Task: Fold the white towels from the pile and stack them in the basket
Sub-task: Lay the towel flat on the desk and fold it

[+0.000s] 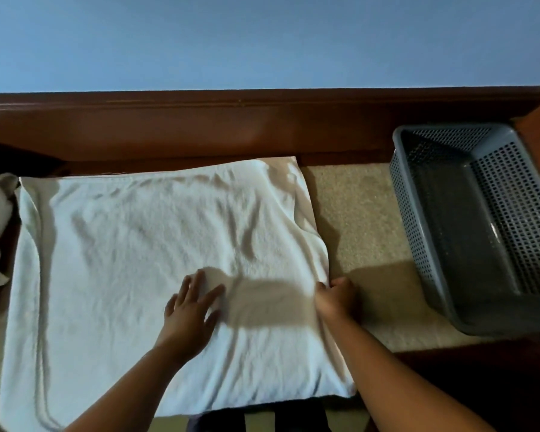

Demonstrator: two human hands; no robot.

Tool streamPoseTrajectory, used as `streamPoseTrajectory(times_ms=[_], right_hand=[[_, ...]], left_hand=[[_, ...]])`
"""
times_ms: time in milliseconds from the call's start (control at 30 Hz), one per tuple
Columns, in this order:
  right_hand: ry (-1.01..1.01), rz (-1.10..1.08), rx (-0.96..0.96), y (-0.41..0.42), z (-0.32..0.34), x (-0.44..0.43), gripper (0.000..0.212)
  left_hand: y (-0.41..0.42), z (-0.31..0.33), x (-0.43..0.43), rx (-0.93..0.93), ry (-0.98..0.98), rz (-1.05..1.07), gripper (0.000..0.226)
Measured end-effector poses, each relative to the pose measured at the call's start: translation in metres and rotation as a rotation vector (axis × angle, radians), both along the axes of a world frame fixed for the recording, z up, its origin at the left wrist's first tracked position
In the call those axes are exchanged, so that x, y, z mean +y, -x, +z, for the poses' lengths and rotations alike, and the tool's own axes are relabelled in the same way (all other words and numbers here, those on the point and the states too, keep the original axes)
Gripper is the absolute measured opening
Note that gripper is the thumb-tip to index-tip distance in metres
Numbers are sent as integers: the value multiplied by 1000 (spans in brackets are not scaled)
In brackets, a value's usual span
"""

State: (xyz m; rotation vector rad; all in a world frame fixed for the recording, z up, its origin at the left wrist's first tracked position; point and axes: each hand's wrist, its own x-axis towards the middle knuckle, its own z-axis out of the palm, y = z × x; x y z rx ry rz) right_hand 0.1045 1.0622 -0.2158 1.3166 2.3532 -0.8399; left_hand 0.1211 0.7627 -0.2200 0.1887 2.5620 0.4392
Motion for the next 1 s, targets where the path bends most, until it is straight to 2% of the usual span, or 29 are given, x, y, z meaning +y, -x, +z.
streamPoseTrajectory(times_ms=[133,267,367,633,767,867,1000], right_hand=[[-72,238,-164,-18,4,-1,50],[-77,389,-270,-22,14,12,47],[-28,461,-237,-27,17,30,41],[59,379,-185,-88,8,71,39],[74,388,-218,-102,-16,92,45],[50,415,-264,-91,4,92,42],[33,410,-143,-58,13,88,40]], left_hand=[[-14,6,45,-16,-4,-69,53],[-26,5,82,5,7,-106,55],[-33,5,104,12,52,-123,56],[-49,0,131,51,10,-290,53],[-37,4,149,136,-4,-231,54],[-25,5,148,181,8,-197,55],[-15,4,139,185,-13,-140,55]])
